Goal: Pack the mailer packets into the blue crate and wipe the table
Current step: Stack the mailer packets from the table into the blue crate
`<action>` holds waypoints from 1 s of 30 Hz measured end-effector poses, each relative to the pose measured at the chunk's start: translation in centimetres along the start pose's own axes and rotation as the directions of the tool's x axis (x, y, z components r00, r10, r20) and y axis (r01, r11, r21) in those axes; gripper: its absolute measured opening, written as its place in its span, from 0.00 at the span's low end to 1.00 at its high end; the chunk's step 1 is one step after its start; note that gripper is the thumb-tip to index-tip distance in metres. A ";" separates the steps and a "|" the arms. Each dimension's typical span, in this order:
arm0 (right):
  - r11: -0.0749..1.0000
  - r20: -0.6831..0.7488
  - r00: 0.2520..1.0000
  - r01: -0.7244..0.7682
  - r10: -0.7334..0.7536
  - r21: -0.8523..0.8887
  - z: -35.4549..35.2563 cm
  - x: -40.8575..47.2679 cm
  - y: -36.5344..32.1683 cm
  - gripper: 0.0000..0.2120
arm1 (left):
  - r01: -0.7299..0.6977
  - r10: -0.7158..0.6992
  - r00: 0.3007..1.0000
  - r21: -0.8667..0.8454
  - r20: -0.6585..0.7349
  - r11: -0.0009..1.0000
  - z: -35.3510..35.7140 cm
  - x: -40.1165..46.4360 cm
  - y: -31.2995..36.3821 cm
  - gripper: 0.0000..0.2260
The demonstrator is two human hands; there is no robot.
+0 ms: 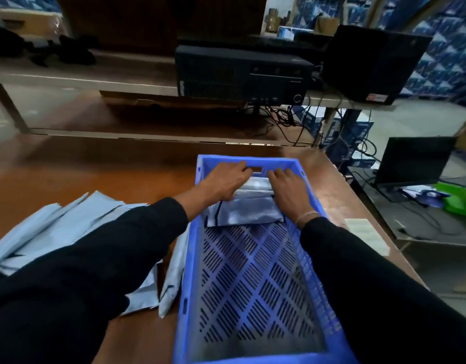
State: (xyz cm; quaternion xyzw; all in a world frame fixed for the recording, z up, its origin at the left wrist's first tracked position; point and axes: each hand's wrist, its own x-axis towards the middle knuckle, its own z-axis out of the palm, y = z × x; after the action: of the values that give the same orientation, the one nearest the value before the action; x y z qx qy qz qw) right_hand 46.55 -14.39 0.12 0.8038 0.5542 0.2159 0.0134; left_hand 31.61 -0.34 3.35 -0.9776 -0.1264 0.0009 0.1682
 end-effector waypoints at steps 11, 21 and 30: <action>0.966 0.336 0.937 0.006 -0.096 0.260 4.3 1.8 -0.3 0.35 | 0.092 -0.040 0.929 -0.127 0.368 0.988 4.8 2.4 0.3 0.37; 0.943 0.368 0.929 -0.099 -0.027 0.319 5.0 0.5 -1.0 0.32 | 0.179 -0.041 0.891 -0.267 0.452 0.947 4.6 2.3 0.8 0.41; 0.805 0.242 0.969 -0.185 0.054 0.564 -1.4 1.0 -2.1 0.18 | 0.123 -0.247 0.968 -0.787 -0.038 0.604 1.6 -4.8 -2.4 0.19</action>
State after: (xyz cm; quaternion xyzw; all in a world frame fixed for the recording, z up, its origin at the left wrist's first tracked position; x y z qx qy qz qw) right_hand 44.42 -13.00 1.17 0.8210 0.5368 -0.0513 -0.1874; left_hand 26.36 1.16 2.46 -0.9325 -0.2025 -0.1415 -0.2636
